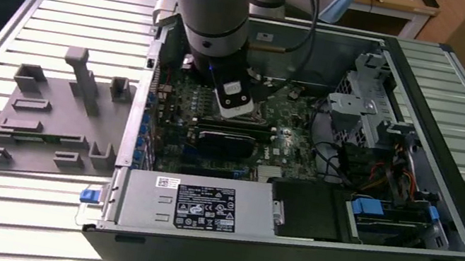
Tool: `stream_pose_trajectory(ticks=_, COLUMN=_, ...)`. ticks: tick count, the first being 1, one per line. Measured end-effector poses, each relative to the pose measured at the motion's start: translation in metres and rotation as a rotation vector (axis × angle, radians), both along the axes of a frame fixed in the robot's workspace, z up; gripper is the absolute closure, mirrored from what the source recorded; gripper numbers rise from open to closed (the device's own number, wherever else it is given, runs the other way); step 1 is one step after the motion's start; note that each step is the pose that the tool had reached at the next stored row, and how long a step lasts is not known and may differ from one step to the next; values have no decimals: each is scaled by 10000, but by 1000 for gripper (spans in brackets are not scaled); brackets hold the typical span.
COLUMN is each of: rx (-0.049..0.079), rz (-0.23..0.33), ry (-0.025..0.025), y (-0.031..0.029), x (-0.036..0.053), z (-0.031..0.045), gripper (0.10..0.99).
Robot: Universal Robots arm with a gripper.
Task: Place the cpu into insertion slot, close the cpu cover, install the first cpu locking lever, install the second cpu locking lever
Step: 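Install the second cpu locking lever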
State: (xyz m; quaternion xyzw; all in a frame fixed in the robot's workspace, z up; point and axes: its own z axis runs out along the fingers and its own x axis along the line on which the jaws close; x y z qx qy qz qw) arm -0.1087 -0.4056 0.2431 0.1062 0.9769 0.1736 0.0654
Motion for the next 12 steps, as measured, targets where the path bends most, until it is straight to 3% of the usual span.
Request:
stream_pose_trajectory(ticks=6, rx=-587, rz=-52, ry=0, y=8, x=15, z=72, gripper=984)
stream_pose_trajectory(ticks=12, rx=-783, rz=-88, ry=15, y=9, x=130, z=76, gripper=984)
